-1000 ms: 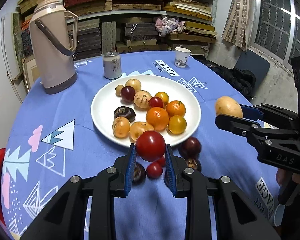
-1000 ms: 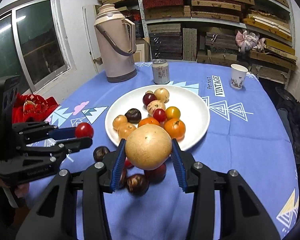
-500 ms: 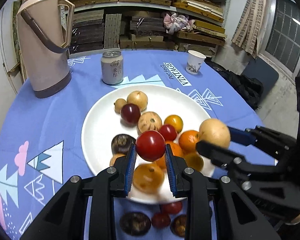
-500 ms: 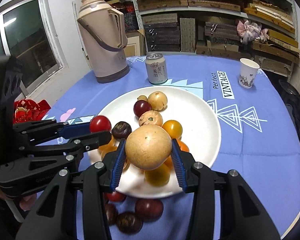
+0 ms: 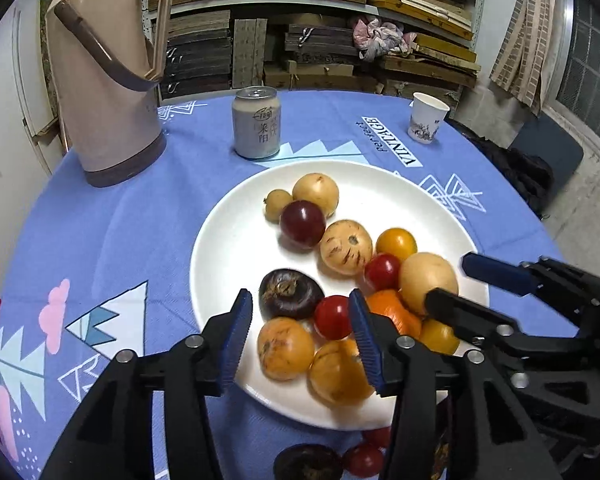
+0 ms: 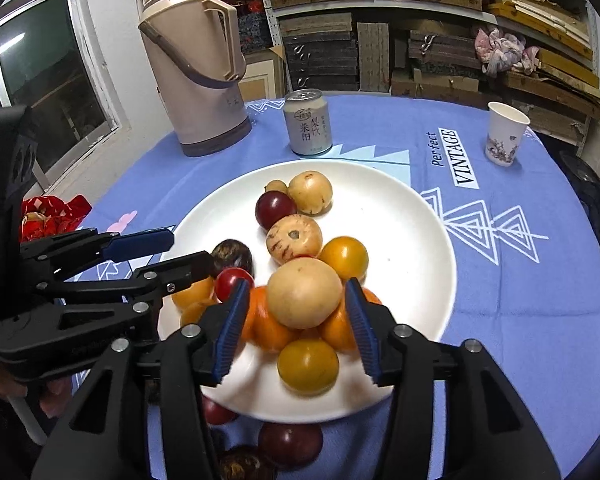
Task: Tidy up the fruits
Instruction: 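Carry the tomato and pale yellow fruit onto the white plate and open both grippers, then withdraw both open grippers from the plate back toward the fruit pile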
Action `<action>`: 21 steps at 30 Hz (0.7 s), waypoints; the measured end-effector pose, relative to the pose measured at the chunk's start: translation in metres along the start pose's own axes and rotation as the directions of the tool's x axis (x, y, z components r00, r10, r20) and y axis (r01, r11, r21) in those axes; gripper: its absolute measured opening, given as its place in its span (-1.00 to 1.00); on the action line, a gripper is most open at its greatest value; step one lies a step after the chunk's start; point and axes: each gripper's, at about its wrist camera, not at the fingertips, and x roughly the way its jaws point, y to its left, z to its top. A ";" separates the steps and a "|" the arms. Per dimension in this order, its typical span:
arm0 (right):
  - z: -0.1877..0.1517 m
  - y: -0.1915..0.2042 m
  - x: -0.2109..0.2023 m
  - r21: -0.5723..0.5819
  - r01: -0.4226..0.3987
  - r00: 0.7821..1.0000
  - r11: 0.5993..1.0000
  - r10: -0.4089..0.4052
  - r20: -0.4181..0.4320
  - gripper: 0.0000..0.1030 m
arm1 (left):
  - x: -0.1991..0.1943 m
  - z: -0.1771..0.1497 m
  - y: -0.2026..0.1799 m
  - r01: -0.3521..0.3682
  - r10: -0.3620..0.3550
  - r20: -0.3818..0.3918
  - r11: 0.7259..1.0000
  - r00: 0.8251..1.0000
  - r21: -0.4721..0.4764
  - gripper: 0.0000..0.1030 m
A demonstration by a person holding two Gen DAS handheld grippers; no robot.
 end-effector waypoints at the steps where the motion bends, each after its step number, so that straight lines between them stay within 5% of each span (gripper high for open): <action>1: -0.002 -0.001 -0.004 0.004 -0.002 1.000 1.000 0.002 0.005 0.08 | -0.002 -0.002 0.000 -0.003 0.003 0.002 1.000 1.000 0.001 0.01; 10: -0.026 -0.014 -0.037 0.073 -0.005 0.999 0.997 0.003 0.033 0.34 | -0.025 -0.030 -0.005 -0.012 0.012 0.009 1.000 1.000 0.010 0.17; 21: -0.065 -0.021 -0.063 0.115 0.004 1.000 0.993 -0.007 0.030 0.40 | -0.059 -0.070 0.009 -0.061 0.061 0.027 0.998 0.998 0.005 0.28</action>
